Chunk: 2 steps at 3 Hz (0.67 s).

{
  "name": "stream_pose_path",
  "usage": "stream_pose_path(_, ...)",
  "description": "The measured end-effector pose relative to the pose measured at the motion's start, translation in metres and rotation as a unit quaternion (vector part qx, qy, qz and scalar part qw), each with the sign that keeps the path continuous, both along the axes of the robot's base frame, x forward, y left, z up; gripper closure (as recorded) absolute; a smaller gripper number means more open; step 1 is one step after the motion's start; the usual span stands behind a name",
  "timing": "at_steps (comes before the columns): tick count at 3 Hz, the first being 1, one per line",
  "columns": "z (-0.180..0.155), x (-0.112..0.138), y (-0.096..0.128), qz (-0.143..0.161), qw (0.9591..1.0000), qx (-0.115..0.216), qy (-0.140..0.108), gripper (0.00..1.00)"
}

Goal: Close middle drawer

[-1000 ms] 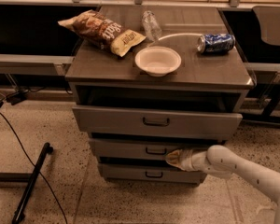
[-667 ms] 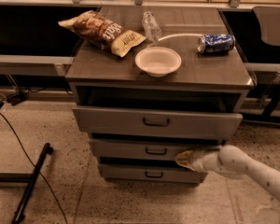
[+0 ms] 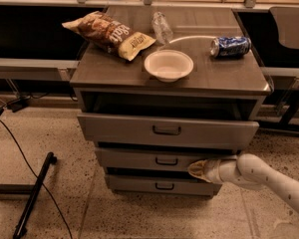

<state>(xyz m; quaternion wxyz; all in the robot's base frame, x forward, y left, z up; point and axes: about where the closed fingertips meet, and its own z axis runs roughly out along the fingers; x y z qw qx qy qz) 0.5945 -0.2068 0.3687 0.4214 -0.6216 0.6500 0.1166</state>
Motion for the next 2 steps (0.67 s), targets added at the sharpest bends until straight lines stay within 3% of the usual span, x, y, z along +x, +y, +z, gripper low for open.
stream_pose_path(1, -0.002, -0.020, -0.029, 0.034, 0.9992, 0.016, 0.016, 1.00)
stream_pose_path(2, 0.004, -0.038, -0.020, 0.069, 0.9963, 0.037, 0.034, 0.82)
